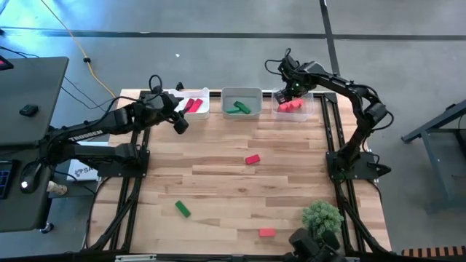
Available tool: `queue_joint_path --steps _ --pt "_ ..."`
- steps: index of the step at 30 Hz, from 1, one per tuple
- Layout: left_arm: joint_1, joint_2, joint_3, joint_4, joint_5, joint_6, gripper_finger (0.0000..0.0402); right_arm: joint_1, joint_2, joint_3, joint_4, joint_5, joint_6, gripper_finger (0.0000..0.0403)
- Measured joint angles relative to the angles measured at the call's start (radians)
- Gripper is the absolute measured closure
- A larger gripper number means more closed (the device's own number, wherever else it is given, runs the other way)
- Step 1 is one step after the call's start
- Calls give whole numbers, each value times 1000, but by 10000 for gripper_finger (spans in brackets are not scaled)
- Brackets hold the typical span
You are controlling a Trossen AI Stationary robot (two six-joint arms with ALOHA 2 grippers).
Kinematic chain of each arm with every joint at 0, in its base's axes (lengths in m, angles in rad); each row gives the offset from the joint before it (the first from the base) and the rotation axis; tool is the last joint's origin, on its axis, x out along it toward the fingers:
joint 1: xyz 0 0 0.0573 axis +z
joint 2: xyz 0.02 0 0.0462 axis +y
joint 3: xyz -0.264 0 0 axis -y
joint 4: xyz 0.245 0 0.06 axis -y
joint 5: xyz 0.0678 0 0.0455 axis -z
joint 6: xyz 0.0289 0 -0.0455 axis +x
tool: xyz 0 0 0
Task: Sort & place blocks by color
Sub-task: Put the red block into the white bin
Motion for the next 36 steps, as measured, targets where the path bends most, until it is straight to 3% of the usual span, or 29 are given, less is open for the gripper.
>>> queue_joint_path --steps 7,21,36 --pt "-12 0 56 -146 3 -51 206 111 0 74 -61 -22 10 215" --pt "-13 0 59 -163 240 -50 206 347 -1 104 -90 -193 -14 215" --pt "-76 0 60 -162 255 -50 206 544 -1 104 -97 -216 -224 202"
